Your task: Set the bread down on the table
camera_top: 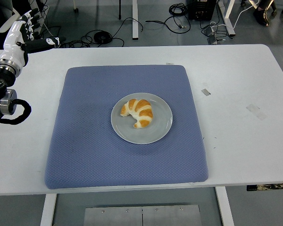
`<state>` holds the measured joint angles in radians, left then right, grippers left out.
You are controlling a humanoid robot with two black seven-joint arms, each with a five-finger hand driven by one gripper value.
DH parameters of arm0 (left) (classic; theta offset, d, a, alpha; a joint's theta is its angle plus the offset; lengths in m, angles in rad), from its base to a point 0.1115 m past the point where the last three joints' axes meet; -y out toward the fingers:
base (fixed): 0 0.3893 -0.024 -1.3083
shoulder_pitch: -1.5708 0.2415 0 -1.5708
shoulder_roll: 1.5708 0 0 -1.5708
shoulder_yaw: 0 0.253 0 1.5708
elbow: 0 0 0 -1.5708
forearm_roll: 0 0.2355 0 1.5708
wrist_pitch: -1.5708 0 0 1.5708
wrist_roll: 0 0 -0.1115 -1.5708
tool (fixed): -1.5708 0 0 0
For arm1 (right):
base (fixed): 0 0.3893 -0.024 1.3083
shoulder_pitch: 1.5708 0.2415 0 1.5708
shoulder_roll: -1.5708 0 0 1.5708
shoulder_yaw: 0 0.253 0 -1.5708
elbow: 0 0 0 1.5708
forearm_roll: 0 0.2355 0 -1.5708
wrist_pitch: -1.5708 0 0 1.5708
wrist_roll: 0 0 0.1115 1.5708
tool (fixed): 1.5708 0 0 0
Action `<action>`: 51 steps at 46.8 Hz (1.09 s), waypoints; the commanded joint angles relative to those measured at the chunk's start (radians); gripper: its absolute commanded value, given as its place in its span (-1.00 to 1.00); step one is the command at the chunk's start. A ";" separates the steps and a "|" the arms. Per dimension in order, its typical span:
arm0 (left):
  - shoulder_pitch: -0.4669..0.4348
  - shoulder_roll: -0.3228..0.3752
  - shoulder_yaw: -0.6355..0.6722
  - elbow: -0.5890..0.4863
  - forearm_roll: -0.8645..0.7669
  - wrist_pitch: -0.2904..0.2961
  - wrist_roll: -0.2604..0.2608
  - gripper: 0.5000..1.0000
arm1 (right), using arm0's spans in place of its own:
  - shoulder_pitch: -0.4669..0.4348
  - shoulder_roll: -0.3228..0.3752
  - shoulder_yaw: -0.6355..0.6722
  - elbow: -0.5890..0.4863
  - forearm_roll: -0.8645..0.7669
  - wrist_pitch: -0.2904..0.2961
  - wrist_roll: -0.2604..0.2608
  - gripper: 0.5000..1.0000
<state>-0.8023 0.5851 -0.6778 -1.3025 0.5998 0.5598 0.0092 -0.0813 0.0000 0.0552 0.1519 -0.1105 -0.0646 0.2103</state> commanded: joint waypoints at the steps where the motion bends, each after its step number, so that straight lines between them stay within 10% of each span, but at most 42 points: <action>1: -0.001 0.002 0.000 0.000 -0.001 0.000 0.000 0.94 | 0.000 0.000 0.000 0.000 0.000 0.000 0.000 1.00; 51: -0.012 0.002 0.004 0.000 0.000 0.000 0.000 0.94 | 0.000 0.000 0.000 0.000 0.000 0.000 0.000 1.00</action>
<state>-0.8139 0.5875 -0.6734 -1.3024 0.5994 0.5601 0.0092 -0.0813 0.0000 0.0552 0.1519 -0.1104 -0.0643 0.2102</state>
